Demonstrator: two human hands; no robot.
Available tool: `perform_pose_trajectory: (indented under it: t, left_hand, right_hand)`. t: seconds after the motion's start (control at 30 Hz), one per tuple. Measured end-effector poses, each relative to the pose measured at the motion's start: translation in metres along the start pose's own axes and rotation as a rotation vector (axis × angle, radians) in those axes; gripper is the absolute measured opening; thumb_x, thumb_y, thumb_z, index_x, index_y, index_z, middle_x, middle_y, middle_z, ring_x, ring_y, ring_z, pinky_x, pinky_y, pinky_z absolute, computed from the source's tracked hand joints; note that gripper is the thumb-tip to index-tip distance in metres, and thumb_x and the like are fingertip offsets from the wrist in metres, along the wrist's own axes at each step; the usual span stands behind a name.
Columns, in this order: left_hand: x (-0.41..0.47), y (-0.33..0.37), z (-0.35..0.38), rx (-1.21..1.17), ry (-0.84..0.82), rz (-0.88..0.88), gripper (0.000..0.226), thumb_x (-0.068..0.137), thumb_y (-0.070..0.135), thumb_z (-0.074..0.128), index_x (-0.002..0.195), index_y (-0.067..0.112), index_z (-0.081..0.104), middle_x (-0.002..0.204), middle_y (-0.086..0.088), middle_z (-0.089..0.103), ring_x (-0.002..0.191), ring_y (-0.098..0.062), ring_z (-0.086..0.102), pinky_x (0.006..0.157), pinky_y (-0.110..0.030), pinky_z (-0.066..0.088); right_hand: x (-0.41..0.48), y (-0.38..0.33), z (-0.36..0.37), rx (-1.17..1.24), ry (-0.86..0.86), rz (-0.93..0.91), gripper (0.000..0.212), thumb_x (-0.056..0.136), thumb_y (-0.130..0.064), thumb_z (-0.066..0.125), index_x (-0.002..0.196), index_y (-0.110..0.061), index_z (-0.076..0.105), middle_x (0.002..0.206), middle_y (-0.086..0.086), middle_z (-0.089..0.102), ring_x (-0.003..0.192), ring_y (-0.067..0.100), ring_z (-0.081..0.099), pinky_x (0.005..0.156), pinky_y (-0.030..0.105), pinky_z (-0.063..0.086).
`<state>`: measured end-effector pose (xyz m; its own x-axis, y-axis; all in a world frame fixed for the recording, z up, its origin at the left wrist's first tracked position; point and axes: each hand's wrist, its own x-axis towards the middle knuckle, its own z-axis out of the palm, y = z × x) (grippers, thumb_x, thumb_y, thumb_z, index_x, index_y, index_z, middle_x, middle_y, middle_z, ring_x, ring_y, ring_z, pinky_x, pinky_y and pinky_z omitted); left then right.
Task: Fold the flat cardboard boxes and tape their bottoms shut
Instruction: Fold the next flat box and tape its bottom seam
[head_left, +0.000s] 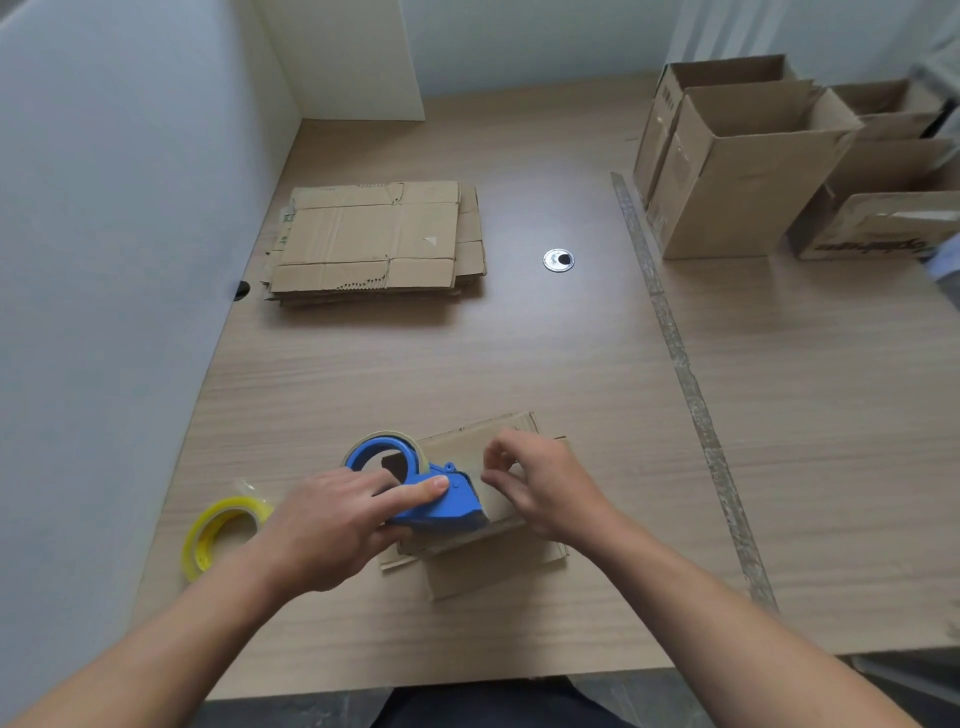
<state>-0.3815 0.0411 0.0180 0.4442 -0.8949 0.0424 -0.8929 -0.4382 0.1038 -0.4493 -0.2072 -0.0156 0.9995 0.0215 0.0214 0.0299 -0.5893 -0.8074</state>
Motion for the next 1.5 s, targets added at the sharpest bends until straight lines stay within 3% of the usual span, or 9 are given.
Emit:
perform_pose_trajectory:
  t: [0.13, 0.27, 0.37, 0.6, 1.07, 1.27, 1.33, 1.43, 1.5]
  left_hand:
    - [0.0, 0.001, -0.004, -0.019, -0.037, -0.077, 0.089, 0.066, 0.029, 0.092, 0.139, 0.038, 0.04, 0.074, 0.011, 0.058, 0.053, -0.014, 0.055, 0.043, -0.021, 0.043]
    - [0.003, 0.004, -0.005, 0.006, -0.066, -0.088, 0.089, 0.067, 0.031, 0.091, 0.139, 0.041, 0.039, 0.073, 0.011, 0.057, 0.053, -0.014, 0.054, 0.043, -0.021, 0.041]
    - [0.01, 0.009, -0.007, 0.018, -0.076, -0.093, 0.091, 0.065, 0.033, 0.091, 0.139, 0.041, 0.038, 0.073, 0.012, 0.057, 0.052, -0.013, 0.054, 0.043, -0.021, 0.04]
    - [0.009, 0.012, -0.009, 0.017, -0.091, -0.108, 0.092, 0.06, 0.032, 0.094, 0.135, 0.039, 0.043, 0.068, 0.011, 0.054, 0.049, -0.014, 0.052, 0.043, -0.02, 0.033]
    - [0.014, 0.011, -0.01, 0.002, -0.134, -0.144, 0.092, 0.058, 0.034, 0.094, 0.135, 0.04, 0.044, 0.068, 0.013, 0.052, 0.047, -0.012, 0.051, 0.04, -0.021, 0.035]
    - [0.014, 0.012, -0.013, 0.02, -0.168, -0.153, 0.094, 0.057, 0.037, 0.095, 0.136, 0.04, 0.043, 0.067, 0.014, 0.051, 0.046, -0.01, 0.05, 0.04, -0.019, 0.028]
    - [0.014, 0.012, -0.013, 0.011, -0.172, -0.15, 0.093, 0.059, 0.037, 0.094, 0.137, 0.04, 0.043, 0.068, 0.014, 0.051, 0.047, -0.01, 0.05, 0.04, -0.019, 0.031]
    - [0.015, 0.012, -0.014, 0.0, -0.178, -0.15, 0.092, 0.061, 0.037, 0.093, 0.138, 0.041, 0.042, 0.068, 0.015, 0.051, 0.048, -0.01, 0.051, 0.041, -0.019, 0.031]
    - [0.015, 0.012, -0.014, 0.01, -0.184, -0.146, 0.092, 0.061, 0.038, 0.092, 0.138, 0.041, 0.042, 0.068, 0.015, 0.05, 0.048, -0.01, 0.05, 0.041, -0.019, 0.027]
  right_hand:
    - [-0.007, 0.013, -0.016, 0.092, 0.088, 0.136, 0.008, 0.089, -0.014, 0.072, 0.084, -0.018, 0.066, 0.08, -0.01, 0.067, 0.075, 0.0, 0.06, 0.07, 0.015, 0.043]
    - [-0.017, 0.037, -0.042, 0.246, 0.127, 0.344, 0.013, 0.088, -0.018, 0.073, 0.079, -0.026, 0.066, 0.079, -0.005, 0.069, 0.075, 0.011, 0.064, 0.074, 0.03, 0.051]
    - [-0.01, 0.039, -0.042, 0.432, 0.138, 0.42, 0.013, 0.09, -0.011, 0.068, 0.081, -0.019, 0.066, 0.077, 0.0, 0.063, 0.075, 0.013, 0.057, 0.08, 0.044, 0.053]
    - [-0.004, 0.054, -0.05, 0.646, 0.104, 0.6, 0.016, 0.092, -0.007, 0.065, 0.08, -0.016, 0.062, 0.08, 0.001, 0.058, 0.079, 0.014, 0.056, 0.077, 0.038, 0.053]
    - [0.008, 0.071, -0.038, 0.48, 0.004, 0.741, 0.012, 0.096, -0.016, 0.06, 0.085, -0.019, 0.061, 0.087, 0.004, 0.062, 0.078, 0.017, 0.05, 0.062, 0.029, 0.036]
    - [0.013, 0.071, -0.034, 0.476, -0.119, 0.811, 0.009, 0.098, -0.027, 0.059, 0.108, -0.025, 0.06, 0.104, 0.0, 0.065, 0.094, 0.017, 0.056, 0.091, 0.046, 0.048]
    - [0.011, 0.071, -0.029, 0.458, -0.081, 0.813, 0.013, 0.097, -0.03, 0.06, 0.109, -0.024, 0.059, 0.107, 0.003, 0.061, 0.091, 0.017, 0.054, 0.095, 0.046, 0.049]
    - [0.005, 0.068, -0.02, 0.293, 0.129, 0.718, 0.013, 0.092, -0.032, 0.066, 0.095, -0.021, 0.059, 0.097, 0.0, 0.063, 0.084, 0.015, 0.056, 0.071, 0.027, 0.047]
    - [0.001, 0.064, -0.016, 0.244, 0.23, 0.625, 0.014, 0.091, -0.034, 0.066, 0.087, -0.022, 0.06, 0.088, -0.004, 0.064, 0.083, 0.015, 0.059, 0.066, 0.027, 0.045]
